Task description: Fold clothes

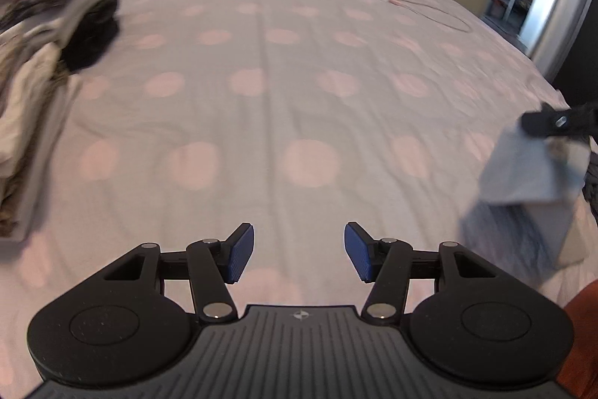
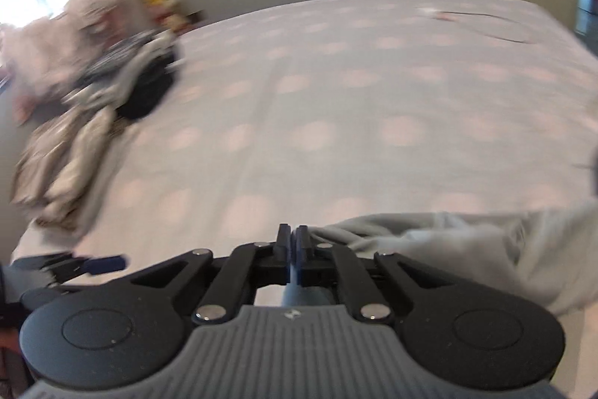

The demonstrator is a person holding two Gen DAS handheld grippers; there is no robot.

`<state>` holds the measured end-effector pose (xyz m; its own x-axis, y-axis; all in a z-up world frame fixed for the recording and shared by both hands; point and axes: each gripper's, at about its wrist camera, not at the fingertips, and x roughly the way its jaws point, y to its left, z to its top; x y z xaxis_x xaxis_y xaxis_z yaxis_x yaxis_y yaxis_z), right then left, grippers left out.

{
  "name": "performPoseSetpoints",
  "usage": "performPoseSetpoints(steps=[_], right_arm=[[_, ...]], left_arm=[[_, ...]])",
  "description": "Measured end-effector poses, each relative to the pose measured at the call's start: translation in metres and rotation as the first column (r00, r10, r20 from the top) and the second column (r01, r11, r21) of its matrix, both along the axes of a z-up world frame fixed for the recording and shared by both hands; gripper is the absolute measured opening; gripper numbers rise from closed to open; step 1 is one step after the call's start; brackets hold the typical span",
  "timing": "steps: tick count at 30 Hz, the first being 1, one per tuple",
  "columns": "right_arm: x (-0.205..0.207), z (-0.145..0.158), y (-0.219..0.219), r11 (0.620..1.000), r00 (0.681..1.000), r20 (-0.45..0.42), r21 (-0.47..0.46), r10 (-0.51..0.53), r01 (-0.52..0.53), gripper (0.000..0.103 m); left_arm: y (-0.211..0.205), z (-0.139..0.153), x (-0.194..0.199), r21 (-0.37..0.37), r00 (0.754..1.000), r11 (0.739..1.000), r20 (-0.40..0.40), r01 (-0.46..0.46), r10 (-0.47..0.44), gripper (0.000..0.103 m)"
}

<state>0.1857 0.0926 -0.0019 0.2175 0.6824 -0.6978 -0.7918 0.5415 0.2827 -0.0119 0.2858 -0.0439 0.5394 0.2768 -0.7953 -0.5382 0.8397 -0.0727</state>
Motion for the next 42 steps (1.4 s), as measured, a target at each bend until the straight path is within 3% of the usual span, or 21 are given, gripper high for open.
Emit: performPoseSetpoints(steps=[7, 13, 17, 20, 24, 26, 32, 37, 39, 42], right_arm=[[-0.071, -0.021, 0.059, 0.989, 0.984, -0.105, 0.042, 0.144, -0.141, 0.003], [-0.085, -0.060, 0.072, 0.986, 0.987, -0.084, -0.087, 0.135, -0.143, 0.004], [-0.086, -0.060, 0.058, 0.982, 0.986, 0.010, -0.101, 0.164, -0.162, 0.010], [-0.080, -0.049, 0.042, 0.982, 0.981, 0.100, -0.105, 0.166, -0.156, 0.024], [-0.053, -0.055, 0.022, 0.977, 0.984, 0.138, -0.199, 0.109, -0.081, 0.037], [-0.036, -0.067, 0.010, 0.968, 0.989, 0.138, -0.251, 0.054, -0.017, 0.062], [0.003, -0.107, -0.011, 0.938, 0.995, 0.062, -0.335, -0.072, 0.089, 0.074], [0.023, -0.141, -0.014, 0.920, 0.989, -0.033, -0.373, -0.146, 0.123, 0.074], [0.023, -0.152, -0.009, 0.918, 0.989, -0.046, -0.380, -0.141, 0.113, 0.072], [0.022, -0.154, -0.005, 0.919, 0.992, -0.017, -0.378, -0.125, 0.110, 0.054]], left_arm=[[0.013, -0.004, -0.024, -0.015, 0.999, 0.999, -0.017, -0.032, 0.031, 0.064], [0.007, -0.015, -0.024, -0.045, 0.999, 0.999, -0.036, 0.002, -0.004, 0.064], [0.002, -0.022, -0.018, -0.072, 0.999, 0.997, -0.038, 0.029, -0.032, 0.064], [-0.005, -0.025, -0.010, -0.077, 0.997, 0.995, -0.037, 0.059, -0.062, 0.066], [-0.022, -0.034, 0.004, -0.091, 0.989, 0.986, -0.040, 0.141, -0.145, 0.078], [-0.030, -0.041, 0.012, -0.096, 0.982, 0.980, -0.054, 0.175, -0.181, 0.082], [-0.041, -0.071, 0.041, -0.146, 0.966, 0.964, -0.099, 0.222, -0.238, 0.086], [-0.042, -0.093, 0.060, -0.168, 0.959, 0.959, -0.132, 0.227, -0.250, 0.086], [-0.040, -0.099, 0.063, -0.173, 0.961, 0.962, -0.139, 0.212, -0.237, 0.081], [-0.037, -0.104, 0.064, -0.167, 0.966, 0.966, -0.135, 0.197, -0.220, 0.069]])
